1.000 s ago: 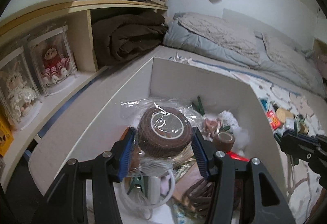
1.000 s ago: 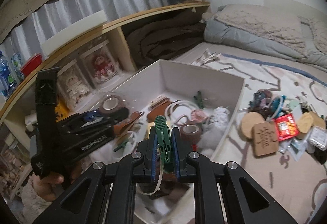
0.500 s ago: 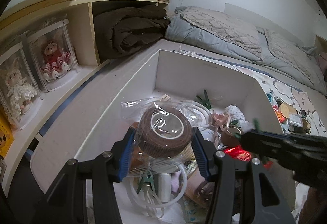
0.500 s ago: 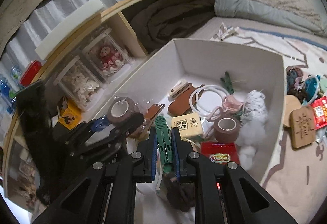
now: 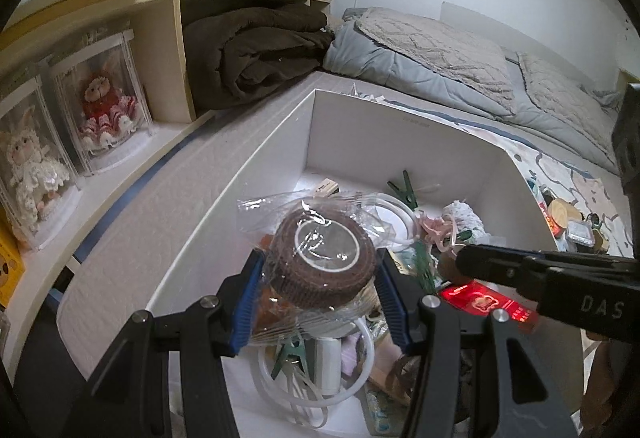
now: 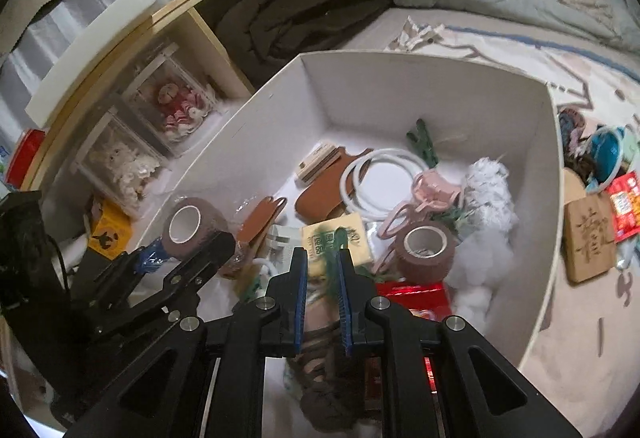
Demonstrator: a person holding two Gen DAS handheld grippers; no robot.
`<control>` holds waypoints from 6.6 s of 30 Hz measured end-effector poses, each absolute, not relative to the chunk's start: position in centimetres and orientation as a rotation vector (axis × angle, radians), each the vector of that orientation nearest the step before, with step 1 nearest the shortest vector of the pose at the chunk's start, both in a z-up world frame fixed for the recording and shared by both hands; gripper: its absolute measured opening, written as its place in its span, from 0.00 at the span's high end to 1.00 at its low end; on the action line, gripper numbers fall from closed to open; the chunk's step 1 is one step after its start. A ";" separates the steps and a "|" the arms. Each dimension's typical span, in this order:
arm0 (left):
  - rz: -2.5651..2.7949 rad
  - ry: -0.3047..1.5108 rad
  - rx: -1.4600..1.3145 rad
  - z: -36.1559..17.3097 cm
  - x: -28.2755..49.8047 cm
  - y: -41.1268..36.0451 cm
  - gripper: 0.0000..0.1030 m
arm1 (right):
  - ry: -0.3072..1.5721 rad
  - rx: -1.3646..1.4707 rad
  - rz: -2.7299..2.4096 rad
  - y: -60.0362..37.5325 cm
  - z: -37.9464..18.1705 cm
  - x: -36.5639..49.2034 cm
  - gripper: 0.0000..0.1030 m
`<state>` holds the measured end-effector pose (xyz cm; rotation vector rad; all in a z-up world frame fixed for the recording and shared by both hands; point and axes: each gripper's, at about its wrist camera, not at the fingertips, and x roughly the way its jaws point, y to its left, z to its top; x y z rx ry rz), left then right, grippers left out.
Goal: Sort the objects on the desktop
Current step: 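Open the left gripper to drop the roll while right releases the clothespin into the shoebox, then lift both open grippers out of the shoebox and back over the pile, then move the left gripper toward the carved wooden coaster while right approaches the light wooden stick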
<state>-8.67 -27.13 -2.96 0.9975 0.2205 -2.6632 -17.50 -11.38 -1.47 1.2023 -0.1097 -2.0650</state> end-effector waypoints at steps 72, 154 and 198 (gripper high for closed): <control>-2.726 0.141 0.818 0.0 -4.3 -22.0 0.00 | 0.037 0.839 -2.359 -3.7 2.0 -12.5 0.00; -3.043 0.118 0.636 9.5 -5.0 1.5 0.00 | -0.009 0.685 -2.790 25.4 8.4 -7.7 0.00; -2.705 0.125 1.027 -7.6 -21.6 4.0 0.00 | -0.028 0.917 -2.803 28.8 -3.9 -21.0 0.00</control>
